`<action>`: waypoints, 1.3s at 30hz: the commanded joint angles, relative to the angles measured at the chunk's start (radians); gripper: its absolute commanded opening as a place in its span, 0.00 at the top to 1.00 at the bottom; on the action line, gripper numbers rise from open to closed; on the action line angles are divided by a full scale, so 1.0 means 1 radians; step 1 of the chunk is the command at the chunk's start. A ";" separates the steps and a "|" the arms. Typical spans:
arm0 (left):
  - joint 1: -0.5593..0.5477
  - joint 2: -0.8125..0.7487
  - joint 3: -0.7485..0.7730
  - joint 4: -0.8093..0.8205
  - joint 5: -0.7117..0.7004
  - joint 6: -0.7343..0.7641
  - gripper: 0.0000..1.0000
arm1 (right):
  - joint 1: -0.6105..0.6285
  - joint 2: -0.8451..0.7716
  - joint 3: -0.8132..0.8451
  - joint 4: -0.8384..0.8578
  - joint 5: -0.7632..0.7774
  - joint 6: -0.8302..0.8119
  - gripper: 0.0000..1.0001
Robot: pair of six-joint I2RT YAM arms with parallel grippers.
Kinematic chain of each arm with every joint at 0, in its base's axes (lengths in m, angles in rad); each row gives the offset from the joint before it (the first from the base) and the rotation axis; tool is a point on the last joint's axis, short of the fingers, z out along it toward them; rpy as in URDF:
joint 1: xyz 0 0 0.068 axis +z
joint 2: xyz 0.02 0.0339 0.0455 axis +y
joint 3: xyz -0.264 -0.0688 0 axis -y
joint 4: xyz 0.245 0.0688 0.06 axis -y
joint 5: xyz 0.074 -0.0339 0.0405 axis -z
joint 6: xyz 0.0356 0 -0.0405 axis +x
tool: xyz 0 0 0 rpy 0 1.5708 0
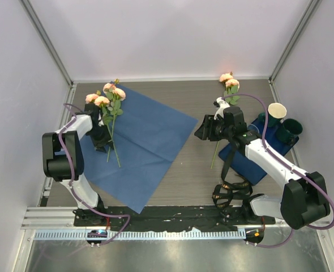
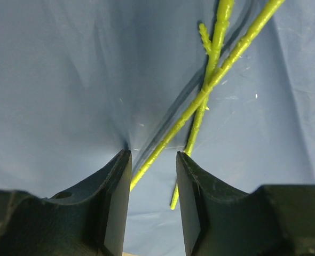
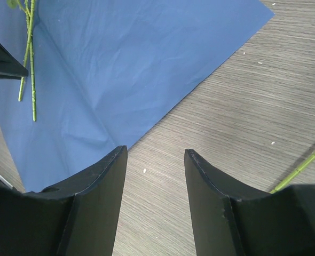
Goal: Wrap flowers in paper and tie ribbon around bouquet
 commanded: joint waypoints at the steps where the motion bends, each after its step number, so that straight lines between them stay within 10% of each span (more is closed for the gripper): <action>1: 0.001 0.004 0.036 0.011 -0.050 0.034 0.57 | -0.001 -0.016 -0.002 0.030 -0.016 0.000 0.46; 18: -0.120 -0.092 0.062 -0.038 -0.134 0.031 1.00 | -0.004 -0.038 0.004 0.024 -0.024 0.002 0.46; 31: -0.218 -0.011 0.093 -0.064 -0.185 -0.015 1.00 | -0.004 -0.044 0.003 0.021 -0.017 0.005 0.46; 39: -0.212 -0.138 0.058 -0.012 -0.107 -0.049 0.39 | -0.004 -0.027 -0.003 0.027 -0.016 0.006 0.46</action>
